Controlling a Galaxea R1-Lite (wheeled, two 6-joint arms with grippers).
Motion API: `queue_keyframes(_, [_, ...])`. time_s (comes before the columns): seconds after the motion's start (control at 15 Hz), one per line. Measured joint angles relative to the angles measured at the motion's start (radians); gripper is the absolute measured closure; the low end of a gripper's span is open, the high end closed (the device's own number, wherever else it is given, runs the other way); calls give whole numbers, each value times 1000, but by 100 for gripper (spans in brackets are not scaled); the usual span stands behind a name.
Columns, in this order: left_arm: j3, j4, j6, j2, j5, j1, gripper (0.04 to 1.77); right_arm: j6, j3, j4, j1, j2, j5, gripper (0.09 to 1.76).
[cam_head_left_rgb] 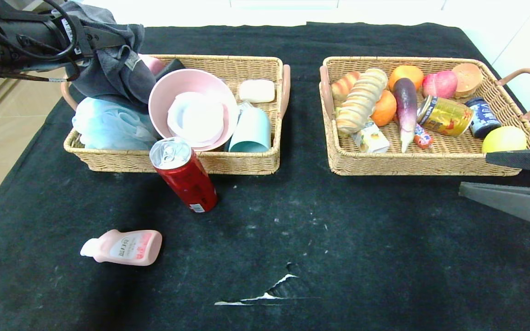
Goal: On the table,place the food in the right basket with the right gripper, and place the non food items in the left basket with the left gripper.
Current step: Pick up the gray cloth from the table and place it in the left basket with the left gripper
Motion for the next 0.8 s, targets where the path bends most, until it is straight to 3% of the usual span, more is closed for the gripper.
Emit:
queue_keyframes(0.33, [-5, 8, 1, 4, 1, 0, 36, 0, 0, 0, 0, 0, 0, 14])
queue_keyframes(0.8, [-2, 10, 1, 7, 1, 0, 20, 0, 0, 0, 1, 0, 0, 14])
